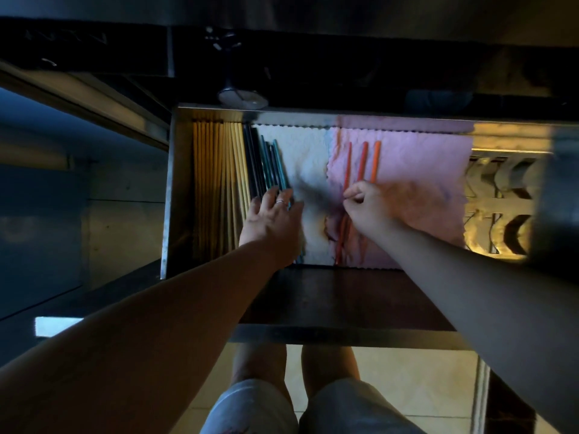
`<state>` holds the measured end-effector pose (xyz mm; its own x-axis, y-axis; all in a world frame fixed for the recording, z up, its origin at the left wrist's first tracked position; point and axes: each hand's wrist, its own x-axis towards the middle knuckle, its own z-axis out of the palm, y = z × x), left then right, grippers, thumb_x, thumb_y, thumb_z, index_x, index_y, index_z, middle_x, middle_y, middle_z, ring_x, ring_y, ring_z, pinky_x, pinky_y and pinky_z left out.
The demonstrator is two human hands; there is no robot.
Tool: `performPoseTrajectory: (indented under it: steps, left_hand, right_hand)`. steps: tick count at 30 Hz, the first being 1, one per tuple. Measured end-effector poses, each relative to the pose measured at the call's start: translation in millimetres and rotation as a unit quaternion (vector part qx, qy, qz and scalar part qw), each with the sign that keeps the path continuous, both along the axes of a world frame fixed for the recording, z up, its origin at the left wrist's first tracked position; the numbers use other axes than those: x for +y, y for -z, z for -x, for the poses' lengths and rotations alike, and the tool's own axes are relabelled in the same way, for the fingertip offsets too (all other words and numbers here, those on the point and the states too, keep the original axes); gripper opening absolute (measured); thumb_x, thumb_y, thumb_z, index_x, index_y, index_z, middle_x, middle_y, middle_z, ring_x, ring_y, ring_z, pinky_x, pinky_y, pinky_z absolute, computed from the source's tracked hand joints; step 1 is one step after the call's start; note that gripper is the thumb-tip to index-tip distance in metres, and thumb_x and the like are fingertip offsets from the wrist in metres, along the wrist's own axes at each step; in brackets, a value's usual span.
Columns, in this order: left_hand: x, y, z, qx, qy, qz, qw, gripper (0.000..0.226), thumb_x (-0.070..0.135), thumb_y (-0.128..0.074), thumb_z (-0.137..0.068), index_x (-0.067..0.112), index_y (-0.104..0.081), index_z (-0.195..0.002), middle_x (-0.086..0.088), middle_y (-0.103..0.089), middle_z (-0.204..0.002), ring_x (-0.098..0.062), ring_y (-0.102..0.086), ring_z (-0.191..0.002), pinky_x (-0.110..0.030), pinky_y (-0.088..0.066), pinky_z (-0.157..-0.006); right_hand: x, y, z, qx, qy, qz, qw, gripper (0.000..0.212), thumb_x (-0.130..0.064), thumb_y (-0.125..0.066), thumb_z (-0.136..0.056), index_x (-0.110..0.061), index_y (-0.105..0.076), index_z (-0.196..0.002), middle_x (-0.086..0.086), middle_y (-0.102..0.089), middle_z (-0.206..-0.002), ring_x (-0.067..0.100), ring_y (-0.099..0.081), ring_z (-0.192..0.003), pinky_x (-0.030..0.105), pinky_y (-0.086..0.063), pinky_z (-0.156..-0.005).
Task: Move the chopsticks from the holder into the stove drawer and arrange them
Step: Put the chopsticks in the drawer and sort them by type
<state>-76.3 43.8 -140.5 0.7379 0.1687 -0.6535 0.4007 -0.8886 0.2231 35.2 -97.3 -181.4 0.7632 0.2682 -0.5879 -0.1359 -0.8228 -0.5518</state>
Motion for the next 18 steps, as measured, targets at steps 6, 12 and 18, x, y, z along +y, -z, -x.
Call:
performPoseTrajectory:
  steps: [6, 12, 18]
  left_hand:
    - [-50, -1, -35, 0.01, -0.104, 0.089, 0.991, 0.039, 0.02, -0.05, -0.092, 0.015, -0.049, -0.131, -0.011, -0.05, -0.131, -0.035, -0.05, -0.121, -0.043, -0.044, -0.092]
    - [-84, 19, -53, 0.007, -0.292, 0.139, 0.946, 0.047, 0.031, -0.064, -0.086, 0.011, -0.052, -0.126, -0.014, -0.064, -0.116, -0.033, -0.061, -0.109, -0.037, -0.048, -0.084]
    - [-94, 39, -68, -0.008, -0.347, 0.066, 0.935, 0.037, 0.03, -0.069, -0.086, 0.007, -0.063, -0.115, -0.016, -0.067, -0.111, -0.034, -0.063, -0.107, -0.033, -0.046, -0.076]
  right_hand:
    - [-52, 5, -14, 0.006, 0.003, 0.021, 1.0, 0.015, 0.0, -0.059, -0.079, -0.014, -0.062, -0.082, 0.008, -0.062, -0.079, 0.031, -0.064, -0.085, 0.035, -0.051, -0.077]
    - [-76, 10, -21, 0.054, 0.002, 0.015, 0.998, 0.018, -0.01, -0.062, -0.077, -0.024, -0.053, -0.069, 0.008, -0.066, -0.077, 0.028, -0.064, -0.081, 0.039, -0.053, -0.078]
    - [-62, 27, -21, 0.092, 0.046, -0.07, 0.992, 0.019, 0.001, -0.06, -0.083, -0.015, -0.052, -0.076, 0.004, -0.055, -0.069, 0.026, -0.059, -0.076, 0.03, -0.045, -0.062]
